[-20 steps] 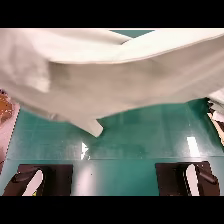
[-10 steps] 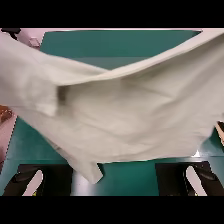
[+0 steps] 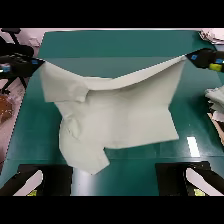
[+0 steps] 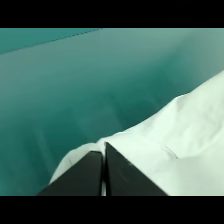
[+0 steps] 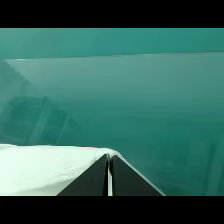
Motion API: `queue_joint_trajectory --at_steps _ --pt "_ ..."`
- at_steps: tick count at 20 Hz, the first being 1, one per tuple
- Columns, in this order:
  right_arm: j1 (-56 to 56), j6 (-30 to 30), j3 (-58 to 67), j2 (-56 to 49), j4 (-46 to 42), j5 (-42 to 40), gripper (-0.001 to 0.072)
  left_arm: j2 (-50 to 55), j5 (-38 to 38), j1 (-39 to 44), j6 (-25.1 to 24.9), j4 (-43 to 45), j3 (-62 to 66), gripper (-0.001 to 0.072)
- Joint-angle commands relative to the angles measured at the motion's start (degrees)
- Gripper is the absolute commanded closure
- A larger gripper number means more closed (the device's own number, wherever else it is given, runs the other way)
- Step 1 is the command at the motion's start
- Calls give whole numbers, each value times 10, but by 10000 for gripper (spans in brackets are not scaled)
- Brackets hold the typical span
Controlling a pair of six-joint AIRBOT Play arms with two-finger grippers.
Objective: Fold the shirts.
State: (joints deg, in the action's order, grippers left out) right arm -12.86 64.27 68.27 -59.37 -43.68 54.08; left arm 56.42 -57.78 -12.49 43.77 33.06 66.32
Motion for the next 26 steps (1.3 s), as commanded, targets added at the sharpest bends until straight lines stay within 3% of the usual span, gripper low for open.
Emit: queue_joint_trajectory --at_steps 1,5,8,11,15,16,19,22,26 --pt "9 -18 -2 -89 2 -74 692 105 81 0 -107 -118 -30 680" --pt "9 -21 52 -184 2 -92 692 203 102 0 -207 -251 -30 680" --pt "9 -22 92 -241 2 -89 693 235 146 0 -253 -270 -30 680" --pt "9 -22 118 -277 1 -90 692 242 198 0 -259 -270 -30 679" --pt "8 -22 124 -303 1 -79 692 255 120 0 -255 -226 -30 680" --pt "8 -23 124 -305 0 -69 692 256 88 0 -232 -192 -30 680" --pt "8 -22 124 -302 -26 -37 695 256 19 0 -81 -64 -30 681" --pt "8 -22 124 -290 -73 5 695 249 -56 0 -32 -37 -30 683" --pt "-3 4 124 -275 -102 31 695 208 -70 0 75 57 -30 686"
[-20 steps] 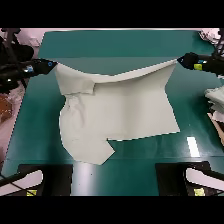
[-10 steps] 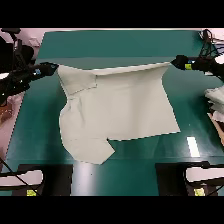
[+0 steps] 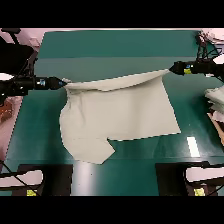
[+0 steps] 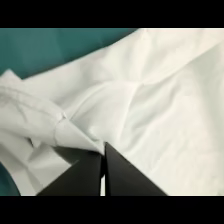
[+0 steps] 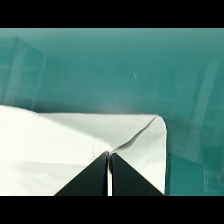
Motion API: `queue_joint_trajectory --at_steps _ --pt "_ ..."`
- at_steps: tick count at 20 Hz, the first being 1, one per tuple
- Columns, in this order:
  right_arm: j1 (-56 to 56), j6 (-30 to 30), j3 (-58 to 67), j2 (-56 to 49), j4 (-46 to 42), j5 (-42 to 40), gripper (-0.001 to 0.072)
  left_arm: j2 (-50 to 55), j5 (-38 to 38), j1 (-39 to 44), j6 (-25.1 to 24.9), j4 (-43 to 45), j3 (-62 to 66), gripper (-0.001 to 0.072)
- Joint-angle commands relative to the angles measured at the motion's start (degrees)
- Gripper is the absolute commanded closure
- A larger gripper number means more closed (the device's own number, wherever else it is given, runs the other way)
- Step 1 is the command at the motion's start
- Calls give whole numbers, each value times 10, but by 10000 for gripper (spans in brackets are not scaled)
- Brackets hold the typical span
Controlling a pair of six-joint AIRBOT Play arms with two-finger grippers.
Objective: Fold the shirts.
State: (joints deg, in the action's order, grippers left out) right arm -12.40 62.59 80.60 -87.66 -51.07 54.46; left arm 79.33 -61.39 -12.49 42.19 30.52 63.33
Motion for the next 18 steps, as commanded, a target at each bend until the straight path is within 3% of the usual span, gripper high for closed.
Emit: queue_joint_trajectory --at_steps 1,2,7,18 --pt "-14 31 1 8 -28 42 695 -27 -51 0 128 129 0 685" --pt "-21 36 0 5 -29 62 695 -26 -71 0 150 162 -1 684" --pt "-33 40 -55 -2 -26 81 695 -26 -73 0 150 172 -62 683" --pt "-33 40 -139 -2 -27 44 694 -25 -37 0 133 122 -125 680"
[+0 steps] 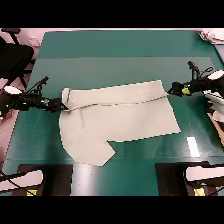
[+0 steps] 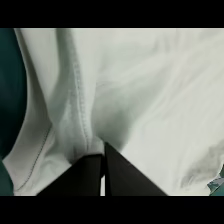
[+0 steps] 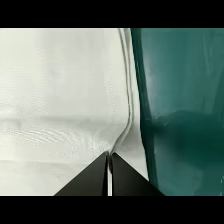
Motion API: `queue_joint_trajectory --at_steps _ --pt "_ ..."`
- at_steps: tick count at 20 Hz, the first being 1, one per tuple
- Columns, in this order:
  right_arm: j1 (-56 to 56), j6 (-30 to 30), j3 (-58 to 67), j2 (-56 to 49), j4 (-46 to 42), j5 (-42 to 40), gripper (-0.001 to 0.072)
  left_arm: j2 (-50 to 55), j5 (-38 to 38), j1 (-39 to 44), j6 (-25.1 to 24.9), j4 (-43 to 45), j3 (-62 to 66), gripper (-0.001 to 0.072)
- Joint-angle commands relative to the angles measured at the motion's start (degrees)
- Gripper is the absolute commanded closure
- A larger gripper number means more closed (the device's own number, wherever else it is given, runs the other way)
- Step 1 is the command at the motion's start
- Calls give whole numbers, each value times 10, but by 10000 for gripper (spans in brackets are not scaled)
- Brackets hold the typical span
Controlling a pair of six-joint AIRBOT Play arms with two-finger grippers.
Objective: Fold the shirts.
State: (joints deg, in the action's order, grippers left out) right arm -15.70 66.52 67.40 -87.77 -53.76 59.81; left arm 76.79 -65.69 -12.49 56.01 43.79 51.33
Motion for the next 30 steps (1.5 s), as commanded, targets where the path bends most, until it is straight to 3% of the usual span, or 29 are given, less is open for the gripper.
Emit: queue_joint_trajectory --at_steps 1,8,11,15,18,23,30 --pt "0 0 -6 0 0 -10 694 0 4 0 -5 -11 -8 681" --pt "0 0 -6 0 1 -13 693 0 -1 0 -5 -11 -43 680" --pt "0 0 -6 13 1 -14 693 -4 -11 0 -26 -55 -39 681" --pt "-3 -12 -6 89 1 -60 693 -43 -13 0 -53 -118 3 682" --pt "-25 -12 -6 140 2 -87 693 -76 -7 0 -52 -114 57 682" --pt "-66 -12 -6 145 12 -64 693 -80 -7 0 -50 -113 83 681" --pt "-55 -17 -6 144 31 -113 692 -80 70 0 -55 -117 83 680"
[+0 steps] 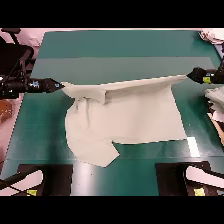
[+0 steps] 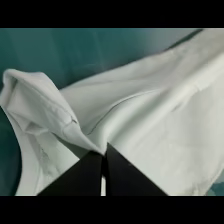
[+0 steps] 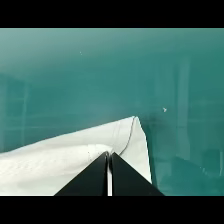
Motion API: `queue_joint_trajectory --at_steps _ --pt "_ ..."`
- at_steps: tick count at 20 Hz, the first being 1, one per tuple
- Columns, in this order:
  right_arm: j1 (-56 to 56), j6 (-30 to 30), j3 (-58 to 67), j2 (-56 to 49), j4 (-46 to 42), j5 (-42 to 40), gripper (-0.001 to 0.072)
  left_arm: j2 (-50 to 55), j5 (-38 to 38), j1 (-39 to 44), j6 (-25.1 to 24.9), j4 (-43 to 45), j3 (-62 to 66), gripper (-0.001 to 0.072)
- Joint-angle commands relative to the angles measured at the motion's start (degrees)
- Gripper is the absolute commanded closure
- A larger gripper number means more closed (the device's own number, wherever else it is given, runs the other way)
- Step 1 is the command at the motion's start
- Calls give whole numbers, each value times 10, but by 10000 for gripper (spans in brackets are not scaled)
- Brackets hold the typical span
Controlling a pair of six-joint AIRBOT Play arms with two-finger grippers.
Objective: Fold the shirts.
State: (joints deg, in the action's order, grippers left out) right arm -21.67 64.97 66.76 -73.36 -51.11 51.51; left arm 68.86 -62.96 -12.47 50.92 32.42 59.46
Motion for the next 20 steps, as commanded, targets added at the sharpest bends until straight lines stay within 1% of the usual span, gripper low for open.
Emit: queue_joint_trajectory --at_steps 1,4,5,6,7,8,9,10,12,13,14,16,17,18,19,20 --pt "5 -1 0 -3 5 -46 692 0 62 -1 -4 -1 2 680" --pt "11 0 0 -31 5 -54 692 12 89 -1 -4 0 2 677" --pt "11 4 0 -43 5 -49 685 18 88 -1 -4 1 2 429" --pt "11 11 0 -55 5 -41 483 21 90 -1 2 0 2 62" --pt "11 21 0 -62 5 -35 83 21 98 -1 14 4 2 34" --pt "8 37 0 -66 3 -32 1 19 101 -1 14 4 2 33" --pt "0 43 0 -65 3 -25 1 17 97 -3 21 5 2 33" --pt "-8 43 0 -60 2 -17 1 17 77 -9 35 6 2 33" --pt "-30 36 0 -32 -1 11 1 17 -4 -29 48 21 2 33" --pt "-44 31 0 -13 -1 31 1 17 -53 -37 48 48 2 34" --pt "-59 28 0 6 -1 56 1 17 -98 -39 52 94 2 34" --pt "-94 15 0 42 -1 129 2 15 -170 -39 75 178 1 35" --pt "-112 9 0 57 -2 168 4 7 -182 -39 76 194 1 96" --pt "-128 6 0 68 -2 199 21 -13 -178 -39 76 194 -4 221" --pt "-141 8 -5 83 0 212 21 -44 -177 -39 76 194 -14 222" --pt "-151 16 -18 102 0 210 21 -76 -191 -39 82 196 -24 223"
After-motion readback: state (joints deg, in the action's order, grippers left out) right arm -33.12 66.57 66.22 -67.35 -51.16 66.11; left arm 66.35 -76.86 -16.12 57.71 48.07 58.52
